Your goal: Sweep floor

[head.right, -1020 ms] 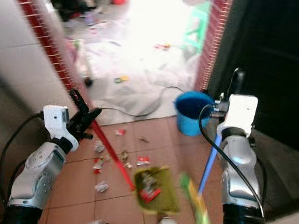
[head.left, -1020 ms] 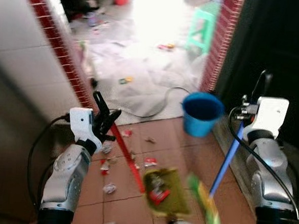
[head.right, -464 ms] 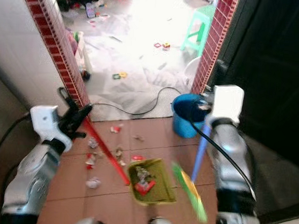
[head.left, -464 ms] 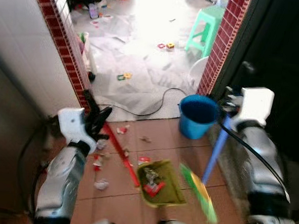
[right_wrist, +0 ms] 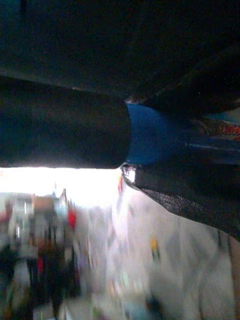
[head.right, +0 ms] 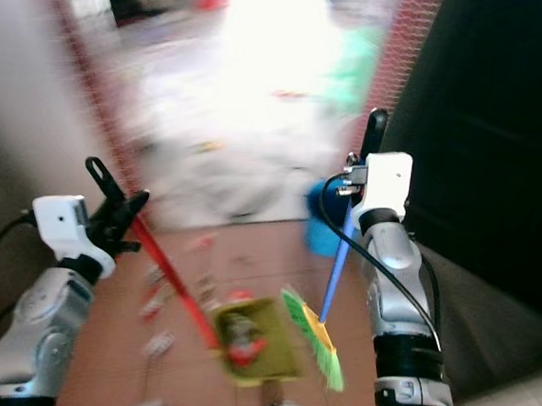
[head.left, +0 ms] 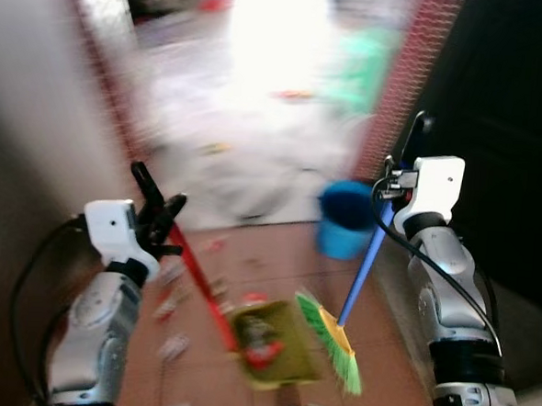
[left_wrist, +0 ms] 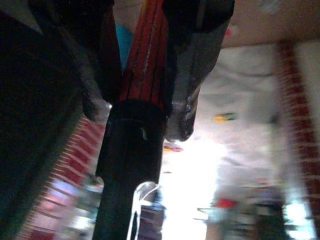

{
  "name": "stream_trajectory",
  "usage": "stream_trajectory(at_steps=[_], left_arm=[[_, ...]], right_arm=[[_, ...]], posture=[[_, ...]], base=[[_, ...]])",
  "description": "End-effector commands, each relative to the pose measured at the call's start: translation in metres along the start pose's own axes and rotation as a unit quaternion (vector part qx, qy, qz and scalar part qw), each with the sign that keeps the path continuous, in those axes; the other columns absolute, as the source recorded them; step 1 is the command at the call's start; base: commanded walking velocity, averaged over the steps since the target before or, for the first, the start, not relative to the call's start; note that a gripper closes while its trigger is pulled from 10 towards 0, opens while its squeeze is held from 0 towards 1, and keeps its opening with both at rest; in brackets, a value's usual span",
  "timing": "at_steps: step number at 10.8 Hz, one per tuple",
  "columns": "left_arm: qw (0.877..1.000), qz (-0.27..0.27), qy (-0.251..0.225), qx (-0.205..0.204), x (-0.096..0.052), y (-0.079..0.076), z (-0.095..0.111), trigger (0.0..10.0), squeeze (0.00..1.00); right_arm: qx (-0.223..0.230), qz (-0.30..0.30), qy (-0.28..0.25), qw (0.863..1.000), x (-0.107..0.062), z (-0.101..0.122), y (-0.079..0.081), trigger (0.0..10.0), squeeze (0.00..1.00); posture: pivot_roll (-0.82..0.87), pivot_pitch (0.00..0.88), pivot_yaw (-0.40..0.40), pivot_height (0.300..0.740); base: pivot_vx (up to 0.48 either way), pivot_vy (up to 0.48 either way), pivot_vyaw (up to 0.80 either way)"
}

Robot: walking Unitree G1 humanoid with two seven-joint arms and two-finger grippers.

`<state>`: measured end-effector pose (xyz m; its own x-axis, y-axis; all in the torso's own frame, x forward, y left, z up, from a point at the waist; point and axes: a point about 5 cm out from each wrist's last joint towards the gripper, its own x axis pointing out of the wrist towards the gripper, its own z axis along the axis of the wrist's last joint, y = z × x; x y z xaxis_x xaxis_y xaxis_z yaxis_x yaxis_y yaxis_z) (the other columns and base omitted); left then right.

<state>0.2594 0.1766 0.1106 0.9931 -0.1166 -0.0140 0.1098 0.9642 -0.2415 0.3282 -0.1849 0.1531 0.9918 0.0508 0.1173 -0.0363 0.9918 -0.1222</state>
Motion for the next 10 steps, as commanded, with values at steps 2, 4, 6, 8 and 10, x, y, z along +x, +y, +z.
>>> stream_trajectory(at_steps=[2,4,6,8,10], left_arm=[[0.998,-0.041,-0.034,-0.014,0.013,-0.016,0.016,10.0,0.0],[0.998,-0.046,-0.036,-0.016,0.016,-0.018,0.018,10.0,0.0],[0.998,-0.048,-0.039,-0.027,0.018,-0.021,0.02,10.0,0.0],[0.997,-0.042,-0.041,-0.044,0.019,-0.018,0.022,10.0,0.0],[0.998,-0.039,-0.035,-0.043,0.019,-0.016,0.021,10.0,0.0]], right_arm=[[-0.027,-0.025,-0.026,0.999,-0.002,0.009,-0.015,10.0,0.0],[-0.027,-0.031,-0.027,0.999,-0.002,0.009,-0.018,10.0,0.0],[-0.03,-0.033,-0.026,0.999,-0.004,0.007,-0.019,10.0,0.0],[-0.036,-0.034,-0.02,0.999,-0.007,0.003,-0.021,10.0,0.0],[-0.039,-0.033,-0.02,0.998,-0.007,0.003,-0.021,10.0,0.0]], posture=[[-0.08,0.0,0.02,0.74],[-0.09,0.0,0.03,0.74],[-0.1,0.0,0.034,0.74],[-0.1,0.0,0.036,0.74],[-0.1,0.0,0.039,0.74]], base=[[0.386,0.0,-0.8],[0.384,0.0,-0.7],[0.388,0.0,0.0],[0.341,0.338,0.0],[0.328,0.351,0.0]])
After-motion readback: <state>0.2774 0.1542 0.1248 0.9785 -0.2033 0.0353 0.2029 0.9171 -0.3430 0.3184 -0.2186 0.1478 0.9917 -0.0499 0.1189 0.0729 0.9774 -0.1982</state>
